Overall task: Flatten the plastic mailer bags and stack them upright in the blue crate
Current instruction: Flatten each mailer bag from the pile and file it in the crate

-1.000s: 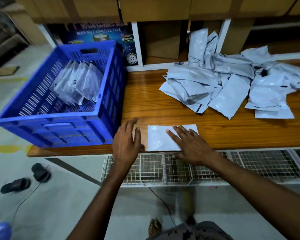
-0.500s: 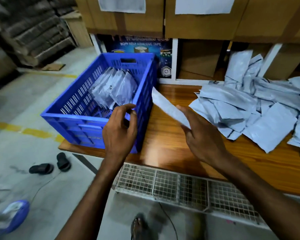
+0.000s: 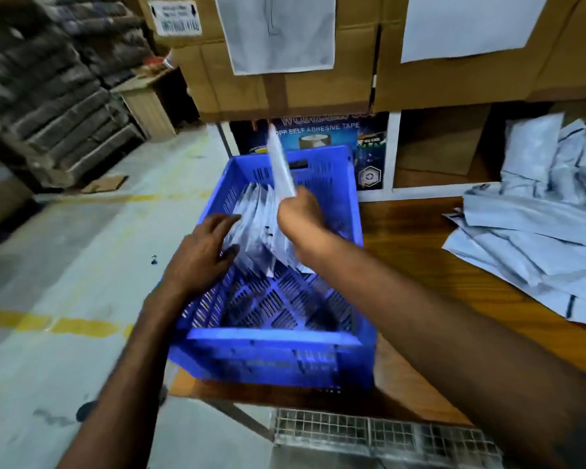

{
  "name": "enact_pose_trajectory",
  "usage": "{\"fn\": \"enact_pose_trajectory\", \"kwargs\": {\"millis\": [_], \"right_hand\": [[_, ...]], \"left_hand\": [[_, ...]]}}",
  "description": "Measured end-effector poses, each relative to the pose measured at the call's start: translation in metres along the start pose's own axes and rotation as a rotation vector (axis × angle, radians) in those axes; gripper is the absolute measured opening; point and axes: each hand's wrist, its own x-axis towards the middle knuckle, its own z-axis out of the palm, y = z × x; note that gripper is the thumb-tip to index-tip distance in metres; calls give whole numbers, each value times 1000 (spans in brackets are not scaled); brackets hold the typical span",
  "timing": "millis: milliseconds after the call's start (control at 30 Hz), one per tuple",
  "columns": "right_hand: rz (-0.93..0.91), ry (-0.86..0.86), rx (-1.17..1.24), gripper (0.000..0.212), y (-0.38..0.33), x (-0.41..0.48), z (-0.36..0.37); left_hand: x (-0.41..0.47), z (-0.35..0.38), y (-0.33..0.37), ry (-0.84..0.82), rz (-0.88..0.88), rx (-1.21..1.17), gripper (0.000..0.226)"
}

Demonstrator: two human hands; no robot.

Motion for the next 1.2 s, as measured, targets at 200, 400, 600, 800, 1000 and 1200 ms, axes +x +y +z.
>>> {"fn": "enact_pose_trajectory", "kwargs": {"millis": [200,400,600,800,1000,1200], "right_hand": [[320,230,-27,60,51,78,45],[401,-15,-224,71,80,114,81],[368,13,-322,56,96,123,87],[335,93,-332,58,105,125,85],[253,94,-253,54,101,145,76],[211,61,-294,59,104,140,81]], "left_hand": [[18,14,-29,-170,106,101,61],[19,16,-25,-131,78,-14,45],[18,17,-27,-139,90,-35,37],[15,15,-27,-148,69,-58,39],[13,16,-27,-175,62,-58,39],[13,18,-28,-178,73,-56,30]]}}
